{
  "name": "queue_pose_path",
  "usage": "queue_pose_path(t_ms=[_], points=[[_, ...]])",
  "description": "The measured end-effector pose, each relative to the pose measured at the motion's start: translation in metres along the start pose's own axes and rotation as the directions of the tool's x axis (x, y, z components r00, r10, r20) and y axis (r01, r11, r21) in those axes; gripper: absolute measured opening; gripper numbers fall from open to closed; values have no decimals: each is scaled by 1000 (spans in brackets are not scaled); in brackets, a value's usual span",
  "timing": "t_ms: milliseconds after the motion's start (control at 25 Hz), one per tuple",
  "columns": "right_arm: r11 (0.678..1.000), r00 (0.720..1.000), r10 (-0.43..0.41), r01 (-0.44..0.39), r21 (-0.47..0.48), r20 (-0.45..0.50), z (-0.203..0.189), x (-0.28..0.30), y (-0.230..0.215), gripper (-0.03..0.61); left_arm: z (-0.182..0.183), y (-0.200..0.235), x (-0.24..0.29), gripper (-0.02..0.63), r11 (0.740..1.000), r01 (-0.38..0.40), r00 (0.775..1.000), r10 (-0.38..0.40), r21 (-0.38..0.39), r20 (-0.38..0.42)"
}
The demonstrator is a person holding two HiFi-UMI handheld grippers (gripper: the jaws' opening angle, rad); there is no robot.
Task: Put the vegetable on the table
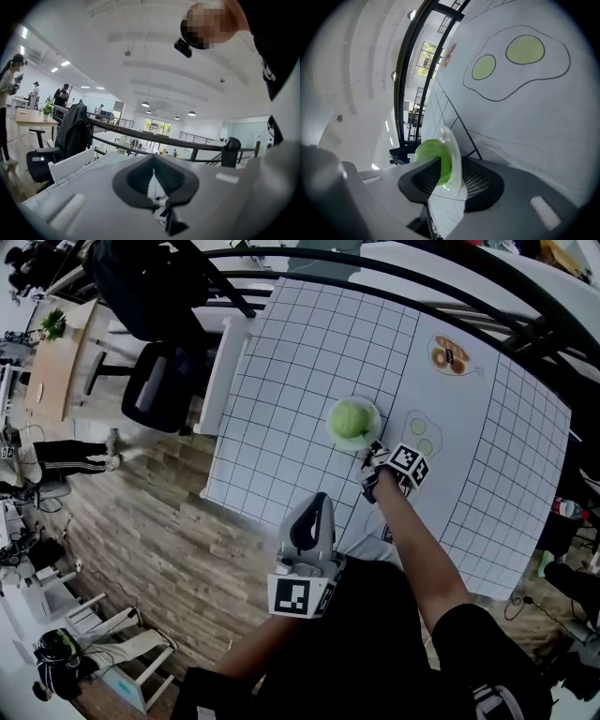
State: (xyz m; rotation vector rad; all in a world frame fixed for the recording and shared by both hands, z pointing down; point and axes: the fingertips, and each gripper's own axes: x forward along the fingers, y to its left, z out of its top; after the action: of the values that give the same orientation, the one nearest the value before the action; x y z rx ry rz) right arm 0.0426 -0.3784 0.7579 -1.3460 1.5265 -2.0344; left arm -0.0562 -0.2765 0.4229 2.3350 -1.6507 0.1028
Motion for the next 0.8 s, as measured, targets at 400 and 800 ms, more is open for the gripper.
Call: queue_pose_path(t_ms=[400, 800], points=[[974, 997, -70, 78, -213, 43, -6, -44, 5, 149, 3, 9, -40, 8, 1000, 4, 1000, -5, 12, 28], [894, 988, 149, -119, -432, 37, -86, -145, 101, 8, -5, 5, -107, 8, 998, 61, 996, -61, 11, 64]])
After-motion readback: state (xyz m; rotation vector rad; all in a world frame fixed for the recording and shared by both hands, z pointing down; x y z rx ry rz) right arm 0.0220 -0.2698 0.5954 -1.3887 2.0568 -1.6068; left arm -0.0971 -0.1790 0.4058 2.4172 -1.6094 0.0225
